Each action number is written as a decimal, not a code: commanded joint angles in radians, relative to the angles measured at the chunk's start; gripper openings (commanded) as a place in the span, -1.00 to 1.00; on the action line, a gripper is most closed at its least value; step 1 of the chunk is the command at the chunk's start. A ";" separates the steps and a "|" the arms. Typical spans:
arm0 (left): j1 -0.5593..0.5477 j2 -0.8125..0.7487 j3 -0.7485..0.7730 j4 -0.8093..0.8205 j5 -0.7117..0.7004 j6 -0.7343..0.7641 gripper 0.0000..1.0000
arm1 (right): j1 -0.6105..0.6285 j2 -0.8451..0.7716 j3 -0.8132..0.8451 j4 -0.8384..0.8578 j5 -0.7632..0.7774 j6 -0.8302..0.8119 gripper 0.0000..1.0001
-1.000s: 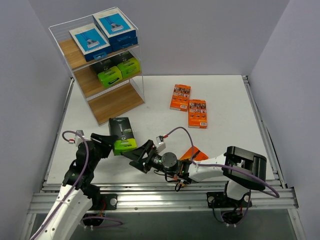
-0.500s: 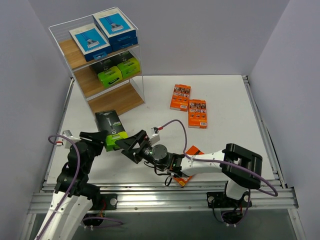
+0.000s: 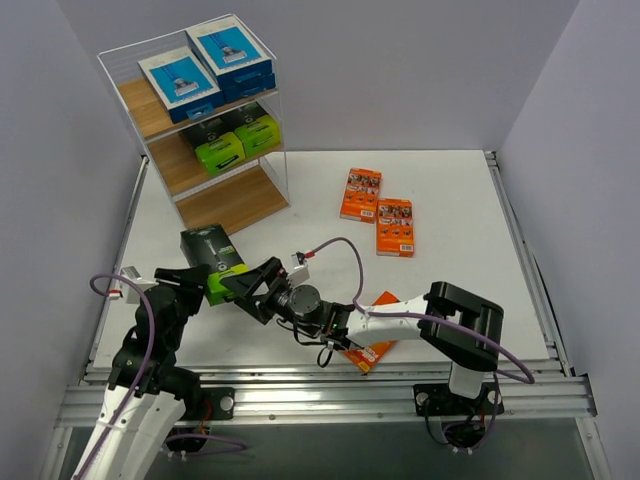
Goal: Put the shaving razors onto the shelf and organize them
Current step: Pass the shaving razor from the left arm to the right, then place the shaving razor onto shelf
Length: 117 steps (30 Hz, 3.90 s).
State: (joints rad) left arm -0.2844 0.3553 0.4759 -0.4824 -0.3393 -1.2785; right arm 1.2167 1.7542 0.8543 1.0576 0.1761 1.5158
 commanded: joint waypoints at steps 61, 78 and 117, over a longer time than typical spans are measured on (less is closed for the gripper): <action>-0.001 -0.122 -0.025 0.168 -0.038 0.018 -0.85 | 0.018 -0.038 0.160 0.025 0.316 -0.014 -0.74; -0.001 -0.199 -0.033 0.102 -0.047 0.097 -0.03 | -0.017 -0.047 0.150 0.067 0.203 -0.062 -1.00; -0.033 -0.038 0.320 0.140 -0.299 0.843 0.92 | -0.341 -0.582 -0.069 -0.327 0.011 -0.181 -1.00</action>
State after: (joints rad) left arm -0.3138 0.2684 0.7357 -0.4320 -0.6121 -0.5152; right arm 0.9012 1.2190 0.6956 0.6945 0.2371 1.3594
